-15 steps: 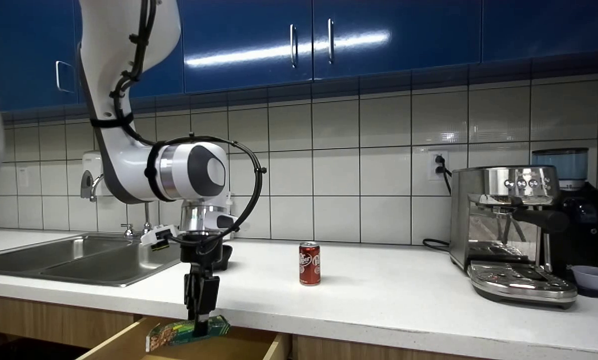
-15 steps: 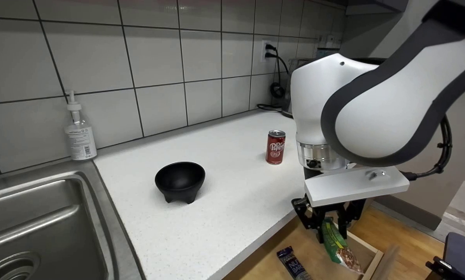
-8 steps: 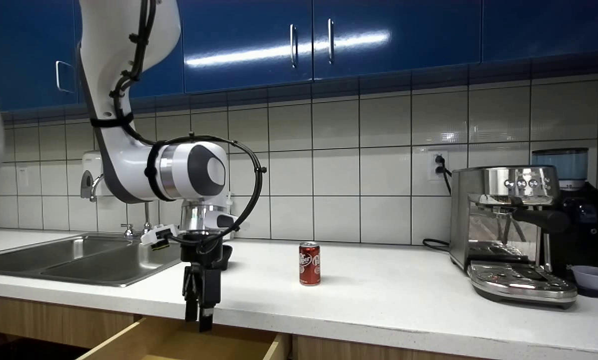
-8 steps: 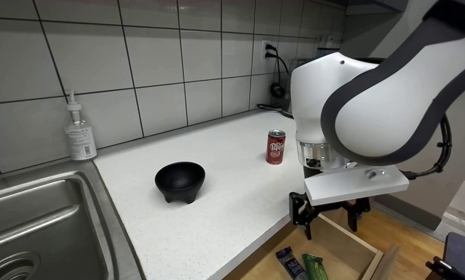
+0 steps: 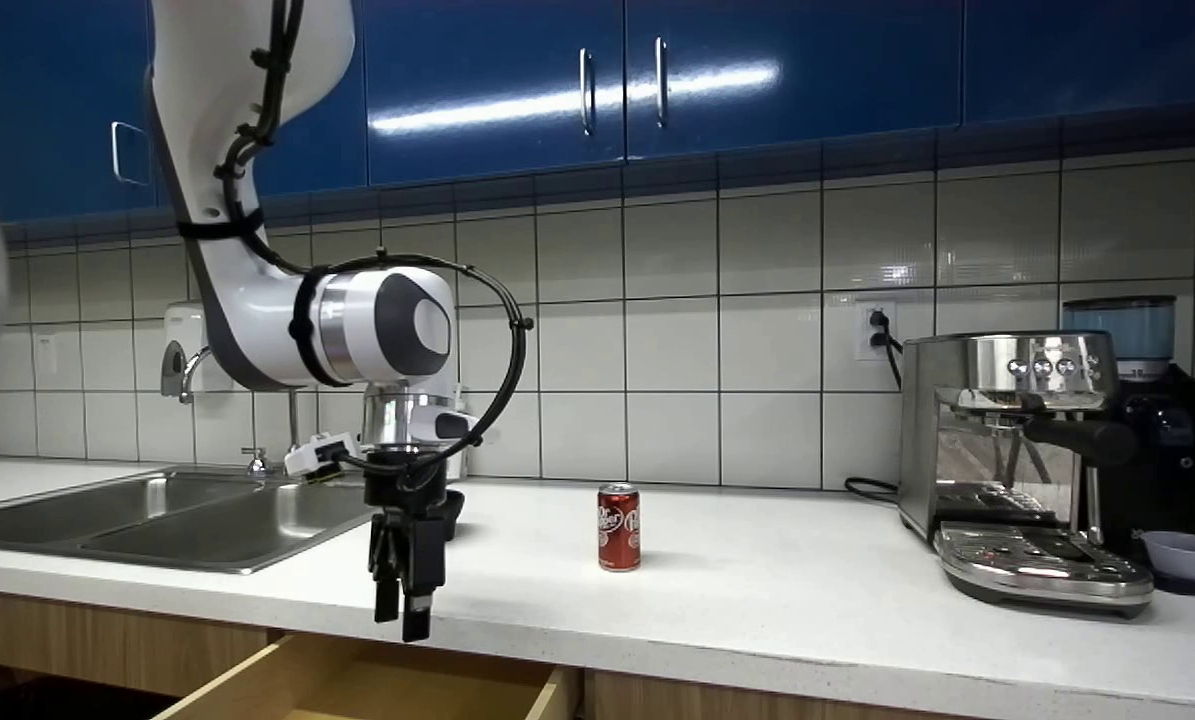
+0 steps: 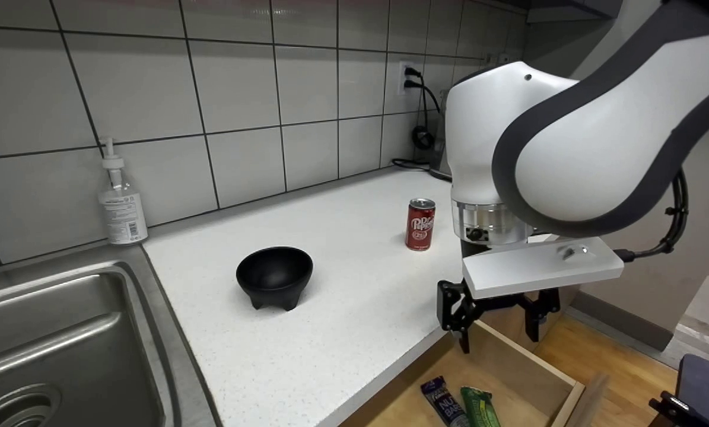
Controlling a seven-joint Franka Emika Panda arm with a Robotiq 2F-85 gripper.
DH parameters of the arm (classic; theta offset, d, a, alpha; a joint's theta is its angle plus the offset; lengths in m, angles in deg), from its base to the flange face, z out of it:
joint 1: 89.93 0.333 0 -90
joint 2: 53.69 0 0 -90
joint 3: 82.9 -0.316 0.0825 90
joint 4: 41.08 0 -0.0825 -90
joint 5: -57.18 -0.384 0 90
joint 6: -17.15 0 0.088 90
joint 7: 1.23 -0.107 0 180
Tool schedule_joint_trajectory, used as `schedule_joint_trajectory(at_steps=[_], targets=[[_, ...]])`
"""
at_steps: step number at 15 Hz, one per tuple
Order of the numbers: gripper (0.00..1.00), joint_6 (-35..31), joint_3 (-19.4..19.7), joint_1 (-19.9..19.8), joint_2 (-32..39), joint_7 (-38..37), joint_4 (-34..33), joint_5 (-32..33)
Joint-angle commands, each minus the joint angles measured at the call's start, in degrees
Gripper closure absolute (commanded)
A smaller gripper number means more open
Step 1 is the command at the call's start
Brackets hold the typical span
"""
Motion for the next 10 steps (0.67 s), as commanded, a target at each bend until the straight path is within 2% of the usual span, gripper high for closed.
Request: schedule_joint_trajectory(at_steps=[1, 10], targets=[[0.0, 1.21, -0.84, -1.07, -3.23, 3.2, 1.59, -0.2], [0.0, 4.55, -1.8, -1.27, -8.12, 16.67, 7.14, -1.47]])
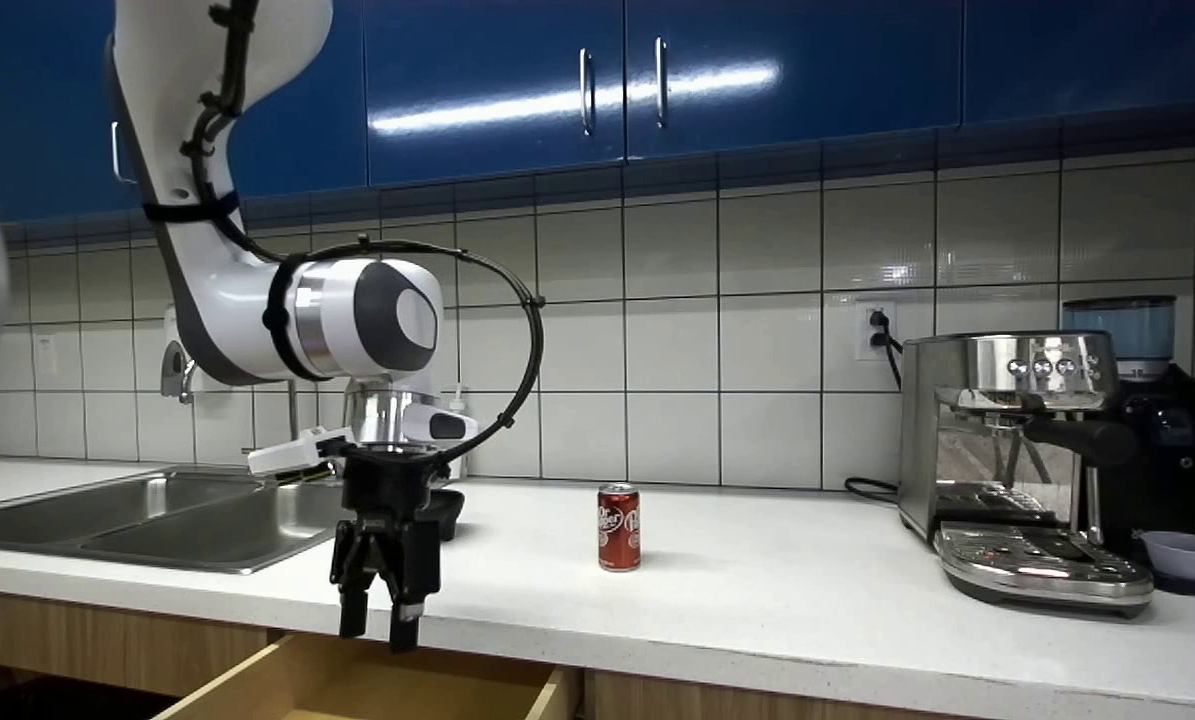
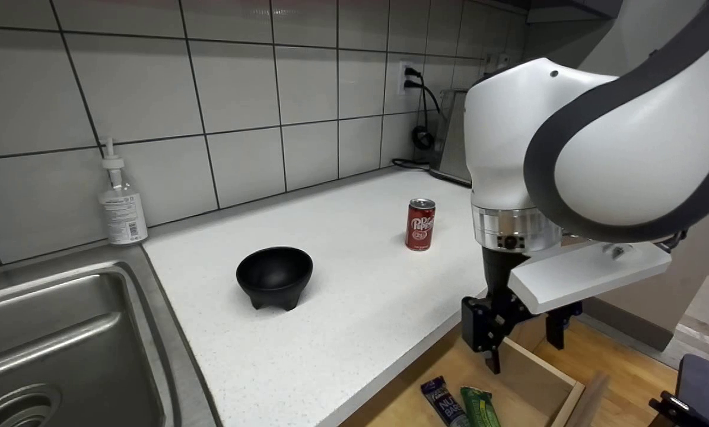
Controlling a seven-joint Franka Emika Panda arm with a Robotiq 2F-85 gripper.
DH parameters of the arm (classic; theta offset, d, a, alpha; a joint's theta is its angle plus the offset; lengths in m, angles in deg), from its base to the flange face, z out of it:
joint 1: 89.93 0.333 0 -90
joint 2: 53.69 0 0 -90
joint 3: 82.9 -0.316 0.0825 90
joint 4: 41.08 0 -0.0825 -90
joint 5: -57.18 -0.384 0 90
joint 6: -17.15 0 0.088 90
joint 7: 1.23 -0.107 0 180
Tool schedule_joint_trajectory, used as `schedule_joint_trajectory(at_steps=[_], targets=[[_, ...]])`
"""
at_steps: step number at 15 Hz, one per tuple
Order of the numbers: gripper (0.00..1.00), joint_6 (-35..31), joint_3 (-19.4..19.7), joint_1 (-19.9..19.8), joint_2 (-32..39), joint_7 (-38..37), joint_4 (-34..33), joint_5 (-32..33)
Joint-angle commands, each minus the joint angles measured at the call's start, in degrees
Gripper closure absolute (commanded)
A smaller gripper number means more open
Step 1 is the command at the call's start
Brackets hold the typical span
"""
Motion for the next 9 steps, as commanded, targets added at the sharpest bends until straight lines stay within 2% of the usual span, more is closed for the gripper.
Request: schedule_joint_trajectory(at_steps=[1, 5, 9], targets=[[0.0, 3.47, -1.44, -1.3, -4.74, 6.68, 3.51, -1.25], [0.0, 6.25, -1.54, -1.52, -5.95, 10.68, 5.76, -1.34], [0.0, 6.21, -1.49, -1.74, -4.91, 11.6, 7.62, -0.23]])
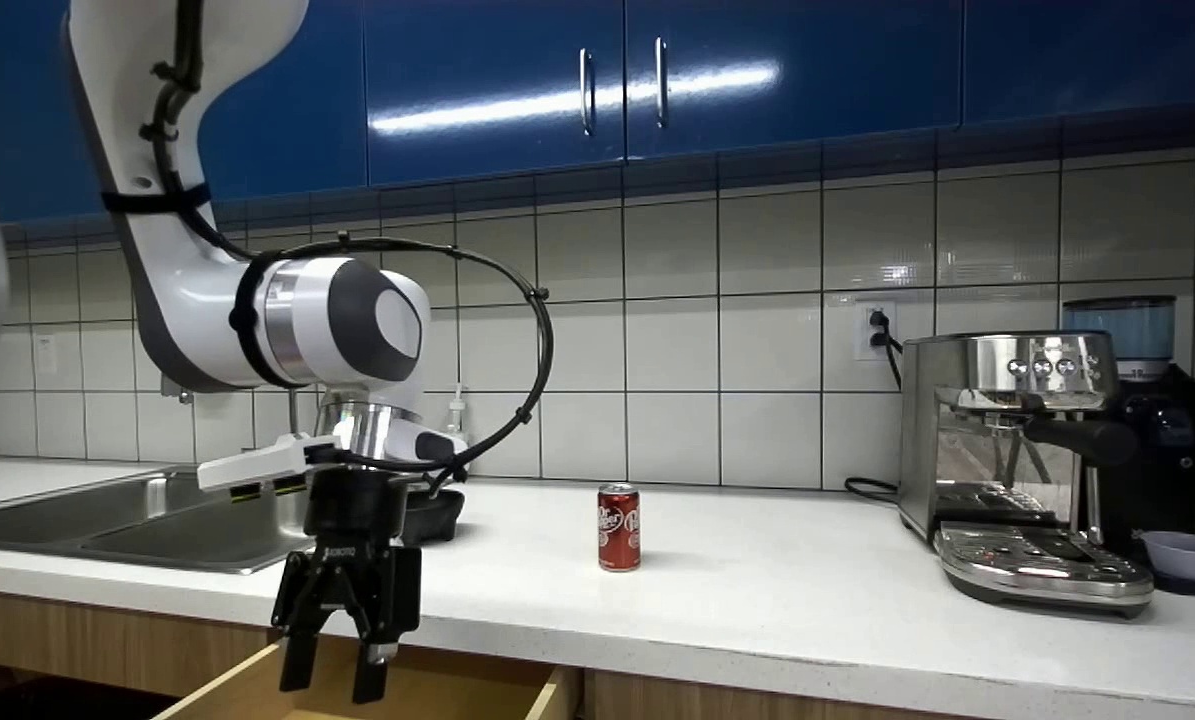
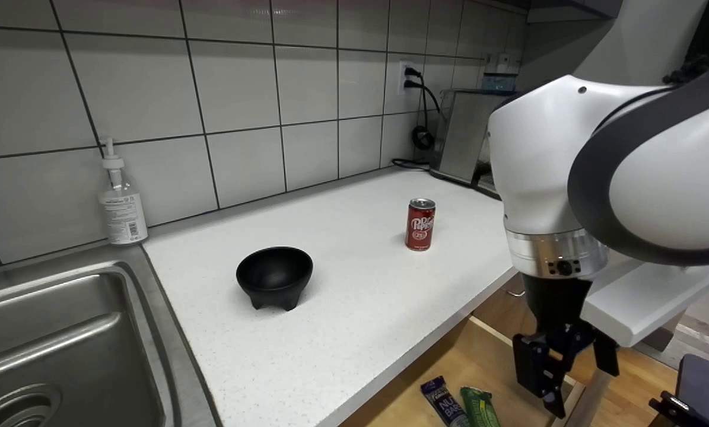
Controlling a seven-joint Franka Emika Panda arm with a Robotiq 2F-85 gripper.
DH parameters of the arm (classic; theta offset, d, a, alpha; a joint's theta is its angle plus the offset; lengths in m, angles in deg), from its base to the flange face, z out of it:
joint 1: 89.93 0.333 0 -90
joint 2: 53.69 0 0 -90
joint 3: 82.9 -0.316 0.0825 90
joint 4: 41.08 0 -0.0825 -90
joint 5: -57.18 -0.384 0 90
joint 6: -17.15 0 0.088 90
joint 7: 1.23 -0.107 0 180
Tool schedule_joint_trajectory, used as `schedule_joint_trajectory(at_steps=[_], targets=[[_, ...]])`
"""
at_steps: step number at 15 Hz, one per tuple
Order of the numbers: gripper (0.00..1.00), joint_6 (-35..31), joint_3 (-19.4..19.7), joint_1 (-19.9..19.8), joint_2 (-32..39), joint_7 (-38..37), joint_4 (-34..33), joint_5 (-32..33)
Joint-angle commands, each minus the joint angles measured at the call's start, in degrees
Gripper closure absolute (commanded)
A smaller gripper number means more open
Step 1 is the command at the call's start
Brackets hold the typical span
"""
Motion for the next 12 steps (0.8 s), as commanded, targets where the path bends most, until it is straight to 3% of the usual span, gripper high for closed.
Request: schedule_joint_trajectory(at_steps=[1, 12], targets=[[0.0, 0.83, -1.28, -1.63, -1.1, 1.9, 2.51, 0.54], [0.0, -4.18, -0.58, -1.45, 8.65, 0.93, 3.56, 2.41]])
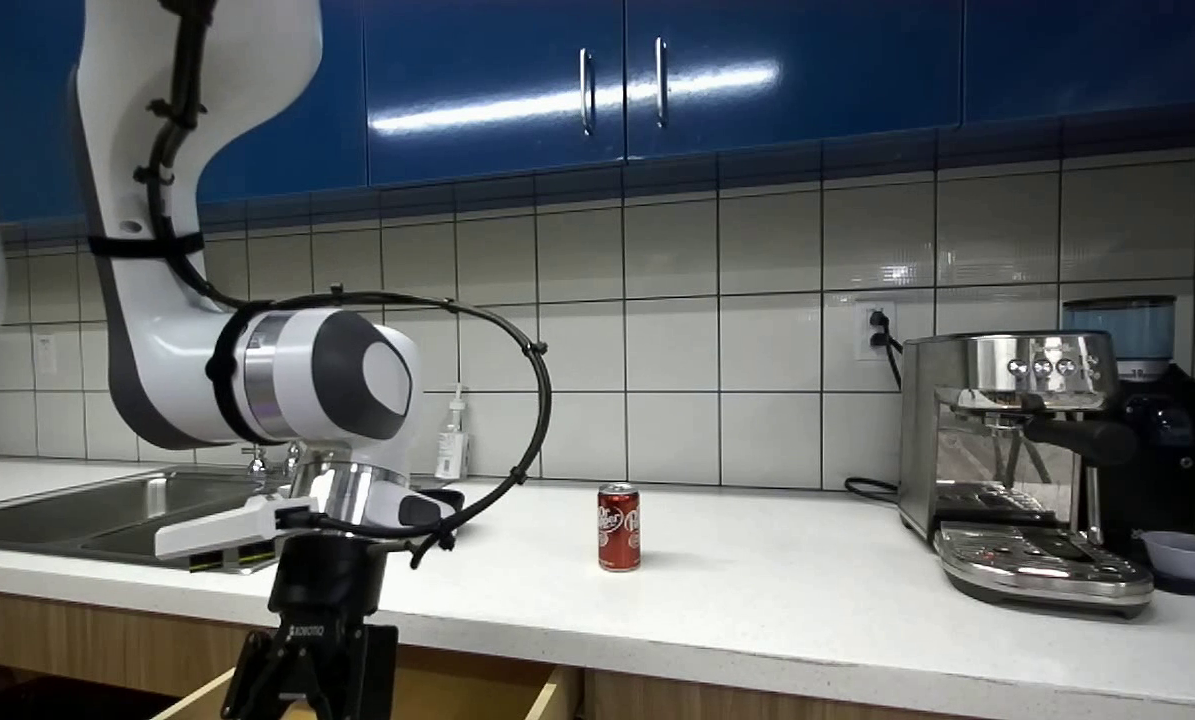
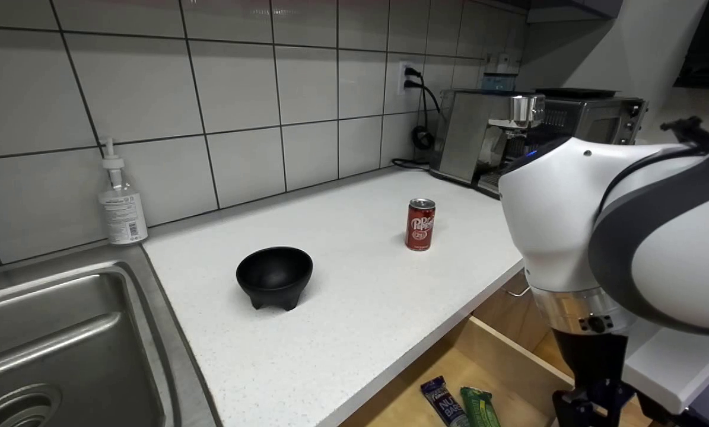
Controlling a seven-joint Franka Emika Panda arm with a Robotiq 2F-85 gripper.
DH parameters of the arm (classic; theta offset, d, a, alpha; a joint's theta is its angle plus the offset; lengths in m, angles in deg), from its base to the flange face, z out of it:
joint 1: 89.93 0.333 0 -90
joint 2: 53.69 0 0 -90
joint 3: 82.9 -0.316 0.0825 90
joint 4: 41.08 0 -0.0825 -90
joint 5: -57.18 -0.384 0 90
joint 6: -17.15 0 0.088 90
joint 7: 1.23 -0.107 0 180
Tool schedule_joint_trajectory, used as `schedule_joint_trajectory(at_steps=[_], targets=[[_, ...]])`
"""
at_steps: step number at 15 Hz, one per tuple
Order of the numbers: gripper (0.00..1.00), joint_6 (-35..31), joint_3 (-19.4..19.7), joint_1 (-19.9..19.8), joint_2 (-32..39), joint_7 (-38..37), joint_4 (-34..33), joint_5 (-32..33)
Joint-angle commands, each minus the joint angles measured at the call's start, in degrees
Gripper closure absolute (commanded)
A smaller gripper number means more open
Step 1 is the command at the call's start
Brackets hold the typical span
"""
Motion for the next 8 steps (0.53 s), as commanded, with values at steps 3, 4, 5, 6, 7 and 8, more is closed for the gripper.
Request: schedule_joint_trajectory(at_steps=[3, 4, 5, 6, 7, 8], targets=[[0.0, -6.58, 0.07, -0.39, 7.71, -0.73, -0.55, 3.69], [0.0, -8.35, 0.45, 0.04, 8.99, -1.19, -0.65, 5.0], [0.0, -10.18, 0.96, 0.59, 10.05, -1.98, -0.7, 6.61], [0.0, -11.79, 1.4, 1.01, 11.09, -2.41, -0.93, 7.61], [0.0, -13.5, 1.98, 1.57, 12.05, -2.88, -1.11, 8.94], [0.0, -15.32, 2.66, 2.19, 12.83, -3.36, -1.31, 10.14]])
